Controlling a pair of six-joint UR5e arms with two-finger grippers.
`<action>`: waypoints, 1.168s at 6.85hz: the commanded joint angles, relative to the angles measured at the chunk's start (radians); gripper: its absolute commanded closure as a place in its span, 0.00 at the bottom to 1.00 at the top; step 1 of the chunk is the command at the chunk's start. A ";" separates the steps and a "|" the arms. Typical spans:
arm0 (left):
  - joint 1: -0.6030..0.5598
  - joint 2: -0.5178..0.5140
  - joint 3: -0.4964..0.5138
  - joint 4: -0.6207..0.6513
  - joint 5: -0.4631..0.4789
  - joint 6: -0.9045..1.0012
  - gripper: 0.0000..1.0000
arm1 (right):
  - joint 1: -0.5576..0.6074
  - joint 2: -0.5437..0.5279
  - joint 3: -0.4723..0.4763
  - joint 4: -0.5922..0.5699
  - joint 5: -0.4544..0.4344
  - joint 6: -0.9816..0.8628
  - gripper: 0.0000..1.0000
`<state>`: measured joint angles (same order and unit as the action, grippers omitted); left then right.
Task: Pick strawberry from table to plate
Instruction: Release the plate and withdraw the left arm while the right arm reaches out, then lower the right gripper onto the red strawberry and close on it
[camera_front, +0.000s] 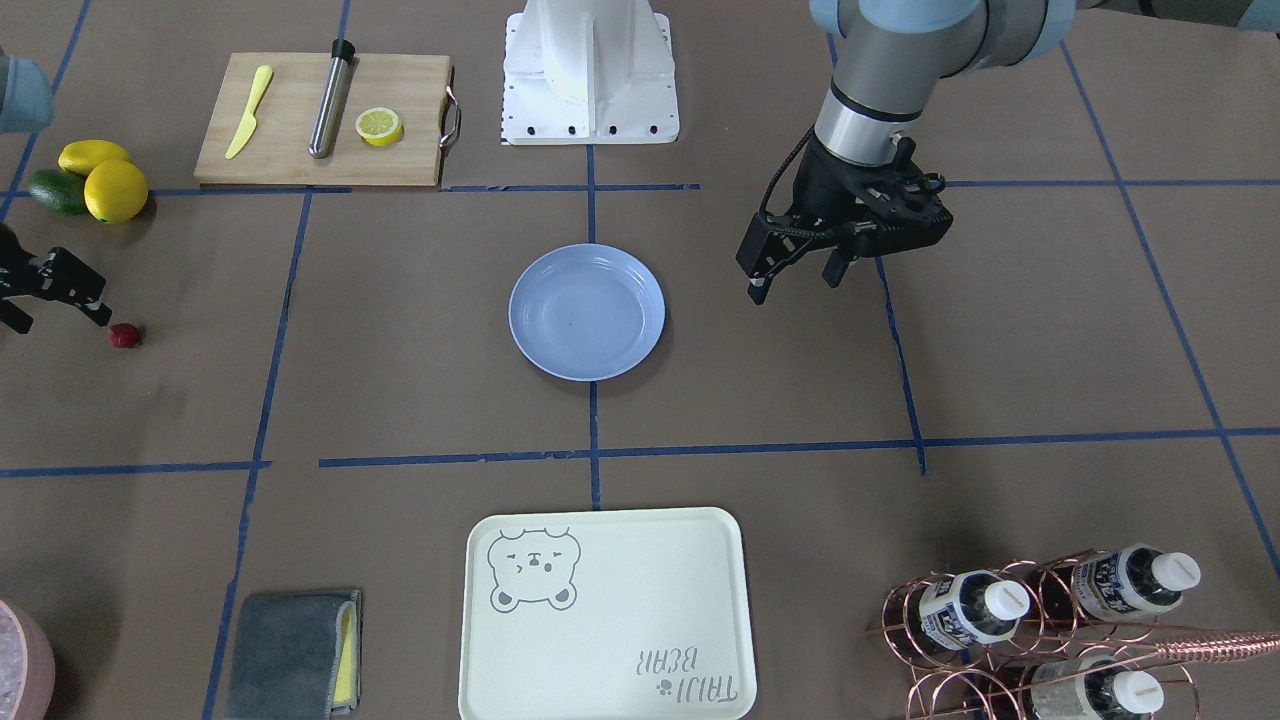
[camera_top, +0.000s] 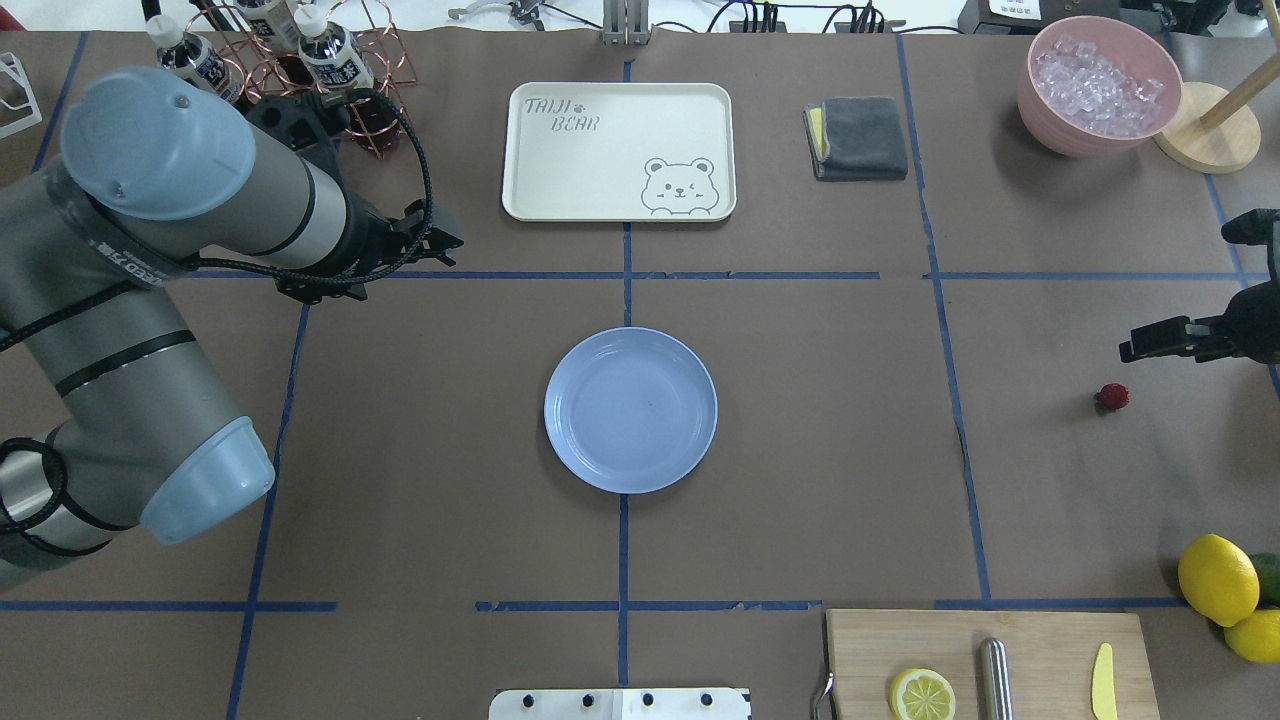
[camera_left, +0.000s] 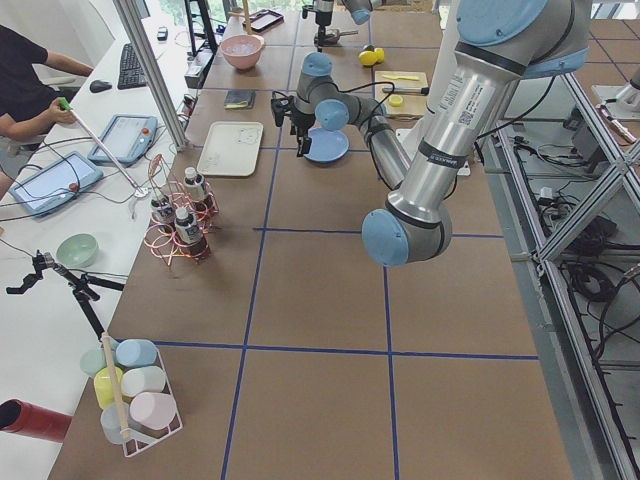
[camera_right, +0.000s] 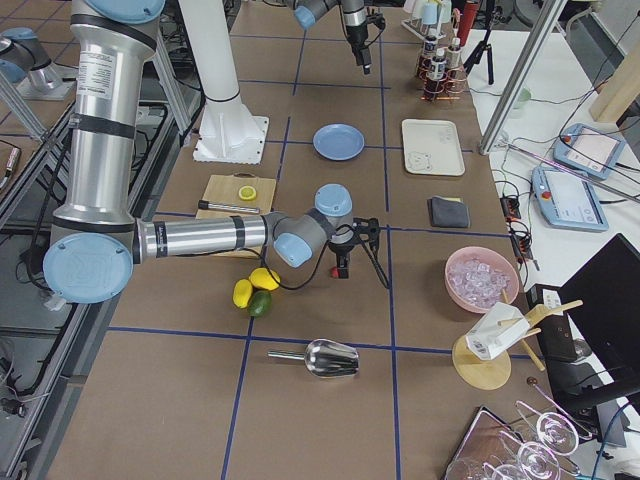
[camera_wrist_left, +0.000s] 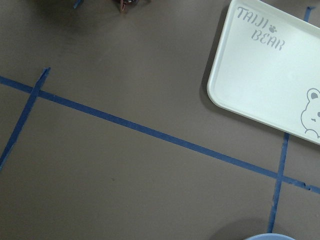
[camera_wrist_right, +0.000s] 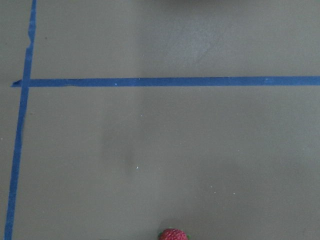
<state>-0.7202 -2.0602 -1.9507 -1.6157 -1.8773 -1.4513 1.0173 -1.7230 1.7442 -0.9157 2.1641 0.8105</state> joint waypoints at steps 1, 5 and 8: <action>-0.001 0.002 0.001 0.000 0.000 0.000 0.00 | -0.048 0.003 -0.020 -0.003 -0.033 0.006 0.00; -0.001 0.002 0.001 -0.001 0.000 0.000 0.00 | -0.091 0.025 -0.057 -0.011 -0.073 0.006 0.18; -0.001 0.002 0.001 -0.001 -0.002 0.000 0.00 | -0.103 0.026 -0.061 -0.011 -0.066 0.006 0.34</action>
<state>-0.7210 -2.0592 -1.9497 -1.6168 -1.8780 -1.4511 0.9194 -1.6977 1.6856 -0.9260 2.0979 0.8160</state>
